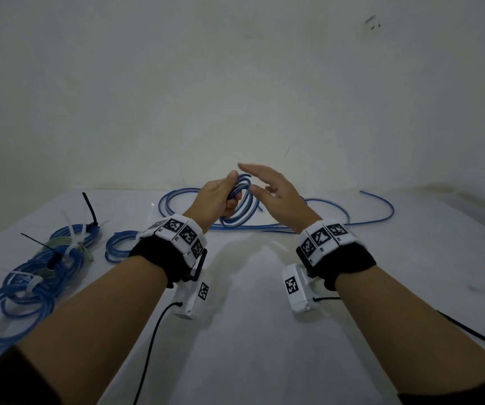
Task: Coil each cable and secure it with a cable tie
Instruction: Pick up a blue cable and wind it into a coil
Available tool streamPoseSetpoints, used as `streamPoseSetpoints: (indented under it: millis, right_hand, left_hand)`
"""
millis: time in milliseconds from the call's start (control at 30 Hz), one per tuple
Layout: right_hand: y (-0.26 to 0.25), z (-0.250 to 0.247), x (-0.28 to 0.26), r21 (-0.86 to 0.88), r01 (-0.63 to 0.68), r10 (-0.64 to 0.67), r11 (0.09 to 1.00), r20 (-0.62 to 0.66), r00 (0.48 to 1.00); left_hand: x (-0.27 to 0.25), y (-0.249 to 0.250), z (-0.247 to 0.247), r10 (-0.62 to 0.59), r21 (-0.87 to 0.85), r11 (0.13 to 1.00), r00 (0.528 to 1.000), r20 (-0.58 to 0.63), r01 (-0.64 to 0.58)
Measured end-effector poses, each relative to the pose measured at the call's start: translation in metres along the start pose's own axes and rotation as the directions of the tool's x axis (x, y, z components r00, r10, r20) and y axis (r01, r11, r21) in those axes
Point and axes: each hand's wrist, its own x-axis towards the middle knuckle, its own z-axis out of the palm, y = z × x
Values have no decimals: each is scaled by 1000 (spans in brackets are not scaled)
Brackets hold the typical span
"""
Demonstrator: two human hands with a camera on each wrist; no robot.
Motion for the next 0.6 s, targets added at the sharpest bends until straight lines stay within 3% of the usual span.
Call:
streamPoseSetpoints:
  millis: [133,267,600]
  right_hand:
    - [9,-6,-6,16,-60,61,998,-9,998]
    - [12,-18,-13,18,-95,96,995,-34,995]
    - [6,-76,-47,116,-259,272,959,-117,955]
  left_hand:
    - [3,-3,6,-41,51,998,999,24,40]
    - [5,-1,21,-92,-21,995,992,82,94]
    - [10,-7,92,59,-57,997,988,141,-51]
